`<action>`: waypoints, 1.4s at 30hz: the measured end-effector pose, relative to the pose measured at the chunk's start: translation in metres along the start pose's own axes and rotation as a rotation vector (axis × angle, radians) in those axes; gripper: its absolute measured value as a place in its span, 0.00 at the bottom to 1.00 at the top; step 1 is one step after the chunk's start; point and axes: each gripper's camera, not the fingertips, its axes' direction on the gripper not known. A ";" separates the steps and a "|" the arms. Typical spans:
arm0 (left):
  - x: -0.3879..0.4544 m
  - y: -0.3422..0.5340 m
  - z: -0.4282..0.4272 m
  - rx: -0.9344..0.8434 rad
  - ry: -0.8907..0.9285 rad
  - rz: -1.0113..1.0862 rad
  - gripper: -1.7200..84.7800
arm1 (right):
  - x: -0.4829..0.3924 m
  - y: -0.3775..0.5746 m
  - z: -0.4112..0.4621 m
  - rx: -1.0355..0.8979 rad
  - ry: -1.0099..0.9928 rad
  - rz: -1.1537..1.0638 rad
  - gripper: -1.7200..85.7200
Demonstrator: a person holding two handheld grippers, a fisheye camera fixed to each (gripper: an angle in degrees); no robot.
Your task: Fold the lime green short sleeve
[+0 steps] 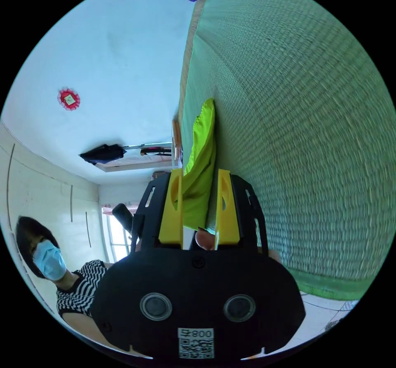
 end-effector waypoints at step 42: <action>-0.091 -0.036 0.039 0.026 0.209 -0.092 0.03 | 0.021 -0.095 0.168 -0.126 0.044 0.041 0.05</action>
